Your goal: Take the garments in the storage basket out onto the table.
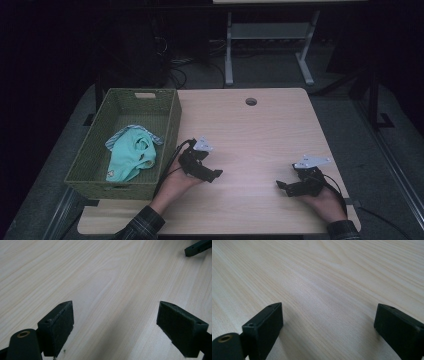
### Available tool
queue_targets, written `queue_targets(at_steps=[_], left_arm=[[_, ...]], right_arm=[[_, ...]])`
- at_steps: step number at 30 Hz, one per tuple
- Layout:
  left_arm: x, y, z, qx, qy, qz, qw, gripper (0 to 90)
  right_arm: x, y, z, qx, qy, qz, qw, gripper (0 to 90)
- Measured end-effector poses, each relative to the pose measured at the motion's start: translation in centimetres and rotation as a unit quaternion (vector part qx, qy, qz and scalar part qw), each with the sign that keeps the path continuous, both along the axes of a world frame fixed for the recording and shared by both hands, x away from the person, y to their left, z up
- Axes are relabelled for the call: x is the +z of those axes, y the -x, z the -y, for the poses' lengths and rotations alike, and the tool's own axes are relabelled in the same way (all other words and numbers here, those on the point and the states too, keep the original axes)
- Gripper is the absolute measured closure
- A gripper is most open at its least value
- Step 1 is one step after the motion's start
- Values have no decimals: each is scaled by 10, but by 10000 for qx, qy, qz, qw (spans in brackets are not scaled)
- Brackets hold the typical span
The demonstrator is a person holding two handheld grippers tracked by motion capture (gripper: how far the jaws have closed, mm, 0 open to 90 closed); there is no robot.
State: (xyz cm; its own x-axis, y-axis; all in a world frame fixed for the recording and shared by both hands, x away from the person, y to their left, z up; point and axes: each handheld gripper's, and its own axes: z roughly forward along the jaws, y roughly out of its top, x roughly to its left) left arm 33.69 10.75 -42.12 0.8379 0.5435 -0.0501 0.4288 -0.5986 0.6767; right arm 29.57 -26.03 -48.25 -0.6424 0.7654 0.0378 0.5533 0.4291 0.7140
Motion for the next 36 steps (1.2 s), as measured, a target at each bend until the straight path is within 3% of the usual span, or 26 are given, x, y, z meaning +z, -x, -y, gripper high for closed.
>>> queue_targets(at_steps=[21, 36], left_arm=[[18, -2, -1, -144, 110, -88, 9998, 138], [39, -5, -4, -335, 264, 8, 9991, 139]], right_arm=[[0, 0, 0, 9, 2, -4, 10000, 80], [0, 0, 0, 31, 1, 0, 10000, 80]])
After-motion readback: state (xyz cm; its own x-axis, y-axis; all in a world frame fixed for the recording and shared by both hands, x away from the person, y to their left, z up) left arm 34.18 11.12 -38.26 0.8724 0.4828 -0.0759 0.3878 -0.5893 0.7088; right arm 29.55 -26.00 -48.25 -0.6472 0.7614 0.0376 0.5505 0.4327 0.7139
